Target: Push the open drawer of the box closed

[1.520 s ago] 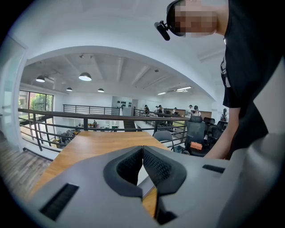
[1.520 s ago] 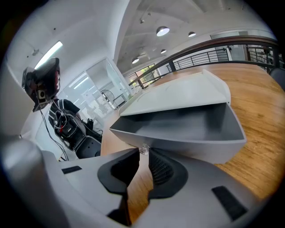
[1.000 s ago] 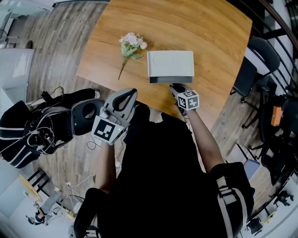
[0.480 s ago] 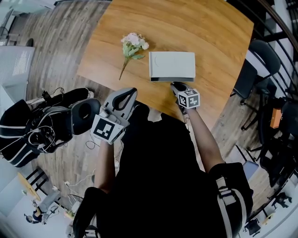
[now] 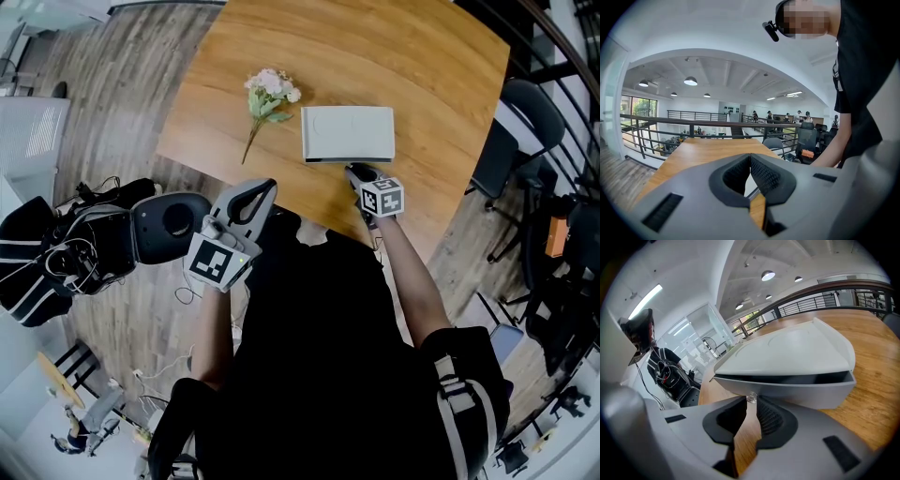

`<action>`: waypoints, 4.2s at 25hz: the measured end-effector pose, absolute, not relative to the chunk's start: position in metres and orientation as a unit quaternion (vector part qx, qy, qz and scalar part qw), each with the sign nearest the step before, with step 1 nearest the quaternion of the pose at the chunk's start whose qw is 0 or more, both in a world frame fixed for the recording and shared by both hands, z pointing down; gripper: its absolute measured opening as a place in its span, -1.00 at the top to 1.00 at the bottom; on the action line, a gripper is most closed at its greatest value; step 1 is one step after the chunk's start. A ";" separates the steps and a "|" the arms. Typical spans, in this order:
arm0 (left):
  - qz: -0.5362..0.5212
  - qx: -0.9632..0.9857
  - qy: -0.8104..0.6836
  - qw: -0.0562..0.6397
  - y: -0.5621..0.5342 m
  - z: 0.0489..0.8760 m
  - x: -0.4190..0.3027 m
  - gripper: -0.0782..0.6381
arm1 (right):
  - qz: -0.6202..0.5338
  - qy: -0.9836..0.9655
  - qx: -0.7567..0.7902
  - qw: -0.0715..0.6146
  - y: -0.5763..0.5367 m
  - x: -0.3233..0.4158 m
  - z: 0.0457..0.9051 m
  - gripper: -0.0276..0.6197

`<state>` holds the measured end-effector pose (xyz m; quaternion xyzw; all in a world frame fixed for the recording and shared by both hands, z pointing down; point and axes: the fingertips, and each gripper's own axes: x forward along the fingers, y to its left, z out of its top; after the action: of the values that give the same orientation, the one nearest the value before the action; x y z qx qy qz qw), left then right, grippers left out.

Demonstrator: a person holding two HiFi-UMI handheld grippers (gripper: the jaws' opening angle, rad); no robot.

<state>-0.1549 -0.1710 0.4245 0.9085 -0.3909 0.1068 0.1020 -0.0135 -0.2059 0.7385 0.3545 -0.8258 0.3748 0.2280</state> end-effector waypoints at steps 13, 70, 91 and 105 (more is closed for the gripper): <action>0.109 0.910 -0.388 0.098 -0.180 0.424 -0.167 0.72 | 0.385 -0.818 0.370 0.214 -0.220 -0.016 0.738 0.66; 0.115 0.895 -0.422 0.081 -0.133 0.428 -0.113 0.72 | 0.231 -0.890 0.349 0.182 -0.167 0.034 0.621 0.87; 0.133 0.910 -0.386 0.078 -0.107 0.447 -0.074 0.72 | 0.066 -0.942 0.254 0.210 -0.121 0.022 0.526 0.87; 0.141 0.908 -0.383 0.096 -0.107 0.468 -0.062 0.72 | 0.050 -0.944 0.258 0.202 -0.114 0.039 0.515 0.87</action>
<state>-0.0622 -0.1071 0.4677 0.9077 -0.3835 0.1413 0.0956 0.0389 -0.1142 0.5150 0.2578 -0.9436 0.0499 0.2018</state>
